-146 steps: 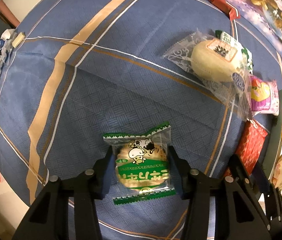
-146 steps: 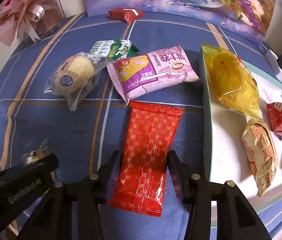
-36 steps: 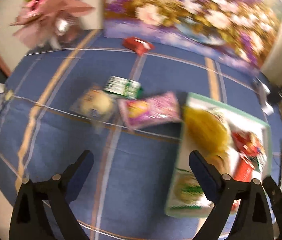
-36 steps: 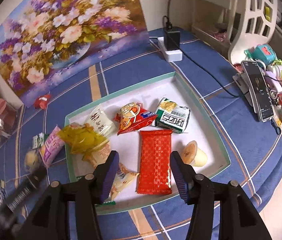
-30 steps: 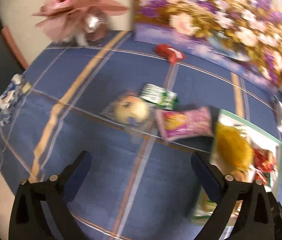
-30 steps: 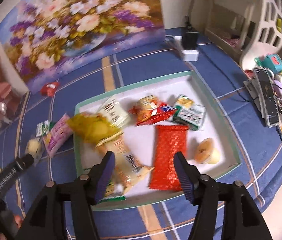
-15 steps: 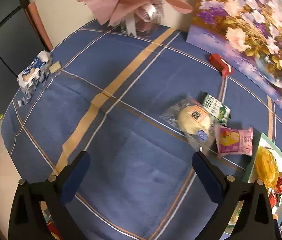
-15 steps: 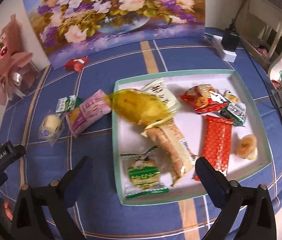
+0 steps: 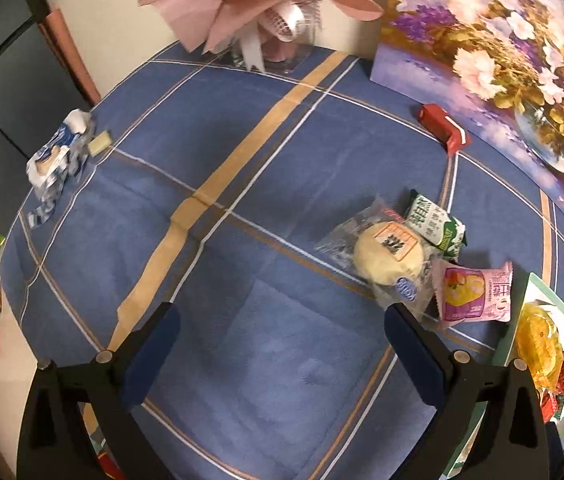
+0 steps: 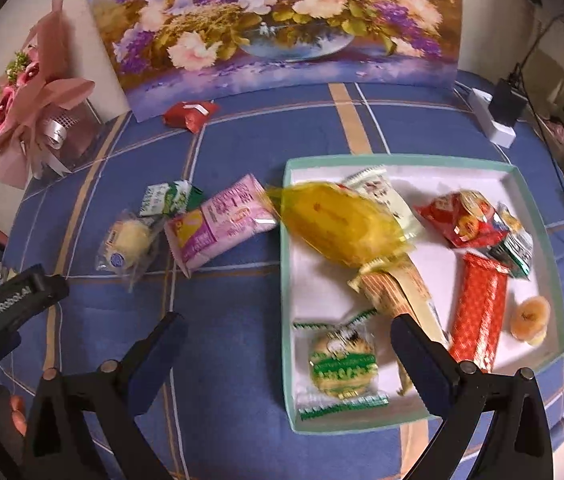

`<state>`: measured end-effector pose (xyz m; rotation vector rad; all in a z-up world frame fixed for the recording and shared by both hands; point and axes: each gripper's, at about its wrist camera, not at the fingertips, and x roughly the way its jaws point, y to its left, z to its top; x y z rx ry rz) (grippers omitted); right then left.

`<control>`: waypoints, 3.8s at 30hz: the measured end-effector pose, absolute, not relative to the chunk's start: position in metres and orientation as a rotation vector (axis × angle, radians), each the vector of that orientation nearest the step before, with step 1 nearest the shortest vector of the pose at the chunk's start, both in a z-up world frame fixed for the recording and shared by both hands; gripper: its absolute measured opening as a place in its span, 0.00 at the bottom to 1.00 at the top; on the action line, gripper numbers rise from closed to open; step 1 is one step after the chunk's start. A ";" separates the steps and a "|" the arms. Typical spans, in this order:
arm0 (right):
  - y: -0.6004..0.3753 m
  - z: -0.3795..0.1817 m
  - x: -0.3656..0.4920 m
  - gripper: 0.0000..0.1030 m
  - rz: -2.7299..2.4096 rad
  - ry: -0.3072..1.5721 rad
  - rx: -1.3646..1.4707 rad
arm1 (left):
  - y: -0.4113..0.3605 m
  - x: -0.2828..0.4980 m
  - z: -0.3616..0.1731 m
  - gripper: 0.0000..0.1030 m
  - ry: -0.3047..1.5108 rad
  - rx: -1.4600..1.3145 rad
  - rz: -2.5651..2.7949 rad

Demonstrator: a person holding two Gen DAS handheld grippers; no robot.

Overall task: Organize snacks
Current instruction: 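Move both open tools back toward the snacks beside the tray, then grasp the round bun packet with left tool while right grasps pink Swiss roll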

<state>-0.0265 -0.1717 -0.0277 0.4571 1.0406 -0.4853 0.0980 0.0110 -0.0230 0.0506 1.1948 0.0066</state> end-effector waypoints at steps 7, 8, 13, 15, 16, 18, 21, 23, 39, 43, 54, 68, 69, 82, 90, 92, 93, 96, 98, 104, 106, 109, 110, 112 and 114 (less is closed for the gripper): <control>-0.178 -0.024 -0.008 0.99 -0.445 0.990 0.504 | 0.008 0.114 -0.025 0.99 1.196 0.021 -0.018; -0.178 -0.025 -0.005 0.98 -0.444 0.992 0.500 | 0.008 0.117 -0.025 0.99 1.197 0.012 -0.025; -0.179 -0.027 0.009 0.94 -0.431 0.996 0.484 | 0.005 0.132 -0.027 0.99 1.195 -0.010 -0.056; -0.181 -0.028 0.015 0.92 -0.421 0.997 0.485 | 0.002 0.137 -0.031 0.99 1.204 -0.022 -0.072; -0.182 -0.028 0.018 0.92 -0.417 0.997 0.489 | 0.001 0.140 -0.033 0.99 1.212 -0.031 -0.081; -0.183 -0.029 0.024 0.91 -0.420 0.994 0.503 | -0.001 0.145 -0.037 0.99 1.219 -0.036 -0.088; -0.183 -0.032 0.034 0.91 -0.403 0.989 0.519 | -0.004 0.152 -0.043 0.99 1.233 -0.042 -0.094; -0.183 -0.036 0.040 0.91 -0.402 0.994 0.526 | -0.007 0.156 -0.048 0.99 1.241 -0.044 -0.101; -0.190 -0.071 0.076 0.79 -0.411 1.022 0.462 | -0.026 0.175 -0.092 0.99 1.324 -0.118 -0.124; -0.186 -0.078 0.082 0.78 -0.402 1.029 0.438 | -0.017 0.178 -0.102 0.99 1.377 -0.150 -0.128; -0.175 -0.084 0.087 0.78 -0.312 1.070 0.467 | 0.012 0.188 -0.104 0.99 1.398 -0.140 -0.024; -0.138 -0.091 0.095 0.89 -0.247 1.133 0.266 | 0.022 0.202 -0.102 0.99 1.432 -0.154 -0.045; -0.136 -0.092 0.096 0.90 -0.247 1.134 0.256 | 0.022 0.202 -0.100 0.99 1.432 -0.149 -0.051; -0.137 -0.098 0.096 0.93 -0.255 1.133 0.252 | -0.020 0.189 -0.096 0.99 1.430 -0.009 -0.176; -0.142 -0.102 0.094 0.96 -0.266 1.137 0.269 | -0.015 0.182 -0.106 0.99 1.475 -0.006 -0.130; -0.141 -0.105 0.094 1.00 -0.271 1.135 0.261 | -0.013 0.181 -0.108 0.99 1.477 -0.011 -0.123; -0.141 -0.106 0.094 1.00 -0.273 1.134 0.262 | -0.012 0.181 -0.108 0.99 1.476 -0.015 -0.121; -0.141 -0.109 0.094 1.00 -0.274 1.130 0.265 | -0.003 0.177 -0.112 0.99 1.485 -0.042 -0.111; -0.140 -0.109 0.093 1.00 -0.275 1.128 0.261 | -0.003 0.173 -0.113 0.99 1.505 -0.067 -0.095; -0.140 -0.106 0.090 0.96 -0.284 1.124 0.277 | -0.002 0.170 -0.109 0.63 1.489 -0.060 -0.092; -0.141 -0.101 0.090 0.91 -0.281 1.116 0.285 | -0.001 0.169 -0.106 0.58 1.481 -0.069 -0.104; -0.141 -0.096 0.089 0.87 -0.281 1.109 0.286 | 0.002 0.170 -0.103 0.57 1.481 -0.093 -0.107; -0.142 -0.094 0.089 0.87 -0.280 1.109 0.296 | 0.003 0.170 -0.102 0.57 1.482 -0.098 -0.104; -0.145 -0.090 0.089 0.86 -0.280 1.107 0.323 | 0.011 0.173 -0.100 0.56 1.477 -0.111 -0.103; -0.148 -0.084 0.087 0.84 -0.281 1.096 0.341 | 0.022 0.168 -0.095 0.56 1.457 -0.119 -0.108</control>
